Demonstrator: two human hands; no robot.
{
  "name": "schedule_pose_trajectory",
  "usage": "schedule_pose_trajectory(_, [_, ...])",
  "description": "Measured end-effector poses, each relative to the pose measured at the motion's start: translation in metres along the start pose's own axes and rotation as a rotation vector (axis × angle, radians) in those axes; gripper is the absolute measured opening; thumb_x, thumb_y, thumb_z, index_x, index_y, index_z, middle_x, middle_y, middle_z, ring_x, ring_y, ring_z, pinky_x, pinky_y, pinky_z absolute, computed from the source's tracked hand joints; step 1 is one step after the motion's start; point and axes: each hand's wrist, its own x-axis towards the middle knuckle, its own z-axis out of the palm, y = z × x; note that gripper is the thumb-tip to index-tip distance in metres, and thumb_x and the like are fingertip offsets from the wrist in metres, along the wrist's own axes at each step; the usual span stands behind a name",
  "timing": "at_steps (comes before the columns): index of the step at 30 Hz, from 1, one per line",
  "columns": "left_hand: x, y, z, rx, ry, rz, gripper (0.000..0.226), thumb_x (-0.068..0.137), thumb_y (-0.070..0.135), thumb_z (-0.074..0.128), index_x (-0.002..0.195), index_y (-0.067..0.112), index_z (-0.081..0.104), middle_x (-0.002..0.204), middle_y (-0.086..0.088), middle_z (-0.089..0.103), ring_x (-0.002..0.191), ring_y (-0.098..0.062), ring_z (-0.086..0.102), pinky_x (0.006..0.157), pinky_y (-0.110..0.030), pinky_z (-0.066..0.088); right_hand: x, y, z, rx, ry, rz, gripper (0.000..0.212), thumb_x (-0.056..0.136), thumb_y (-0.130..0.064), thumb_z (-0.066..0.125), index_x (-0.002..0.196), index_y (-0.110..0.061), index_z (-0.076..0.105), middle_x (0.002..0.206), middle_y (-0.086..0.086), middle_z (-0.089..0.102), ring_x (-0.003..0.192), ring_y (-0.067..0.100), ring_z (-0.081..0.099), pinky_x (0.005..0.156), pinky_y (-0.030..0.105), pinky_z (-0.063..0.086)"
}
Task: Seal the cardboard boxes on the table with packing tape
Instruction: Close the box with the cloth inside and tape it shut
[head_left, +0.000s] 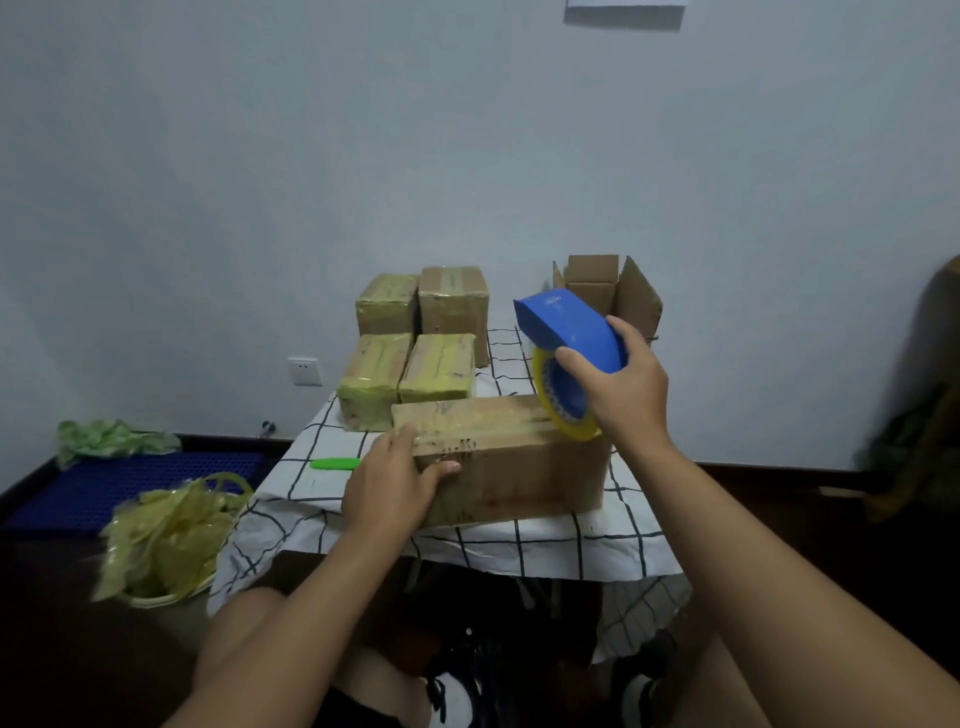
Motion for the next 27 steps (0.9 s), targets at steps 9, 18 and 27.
schedule_pose_trajectory(9, [-0.042, 0.049, 0.011, -0.116, -0.046, 0.128, 0.072, 0.078, 0.071, 0.057, 0.132, 0.025, 0.047, 0.121, 0.002, 0.034, 0.121, -0.019, 0.037, 0.094, -0.035, 0.042, 0.01, 0.004, -0.021, 0.082, 0.133, 0.025, 0.065, 0.078, -0.042, 0.081, 0.135, -0.024, 0.056, 0.126, -0.01, 0.058, 0.114, 0.009, 0.057, 0.093, 0.025, 0.051])
schedule_pose_trajectory(18, [0.007, 0.022, 0.0, 0.231, -0.201, 0.873, 0.079, 0.07, 0.037, 0.085, 0.139, 0.035, 0.046, 0.137, 0.0, 0.057, 0.109, -0.032, 0.055, 0.077, -0.045, 0.057, 0.0, 0.013, -0.051, 0.124, 0.196, 0.04, 0.052, 0.078, -0.038, 0.082, 0.123, -0.029, 0.057, 0.117, -0.011, 0.06, 0.107, 0.009, 0.059, 0.087, 0.025, 0.053])
schedule_pose_trajectory(27, [0.005, 0.074, 0.022, 0.307, 0.024, 0.703, 0.068, 0.074, 0.041, 0.081, 0.134, 0.019, 0.056, 0.14, -0.008, 0.053, 0.122, -0.033, 0.045, 0.094, -0.046, 0.045, 0.01, 0.006, -0.063, 0.157, 0.151, -0.02, 0.051, 0.08, -0.036, 0.081, 0.125, -0.03, 0.056, 0.114, -0.016, 0.058, 0.106, 0.003, 0.059, 0.074, 0.01, 0.05])
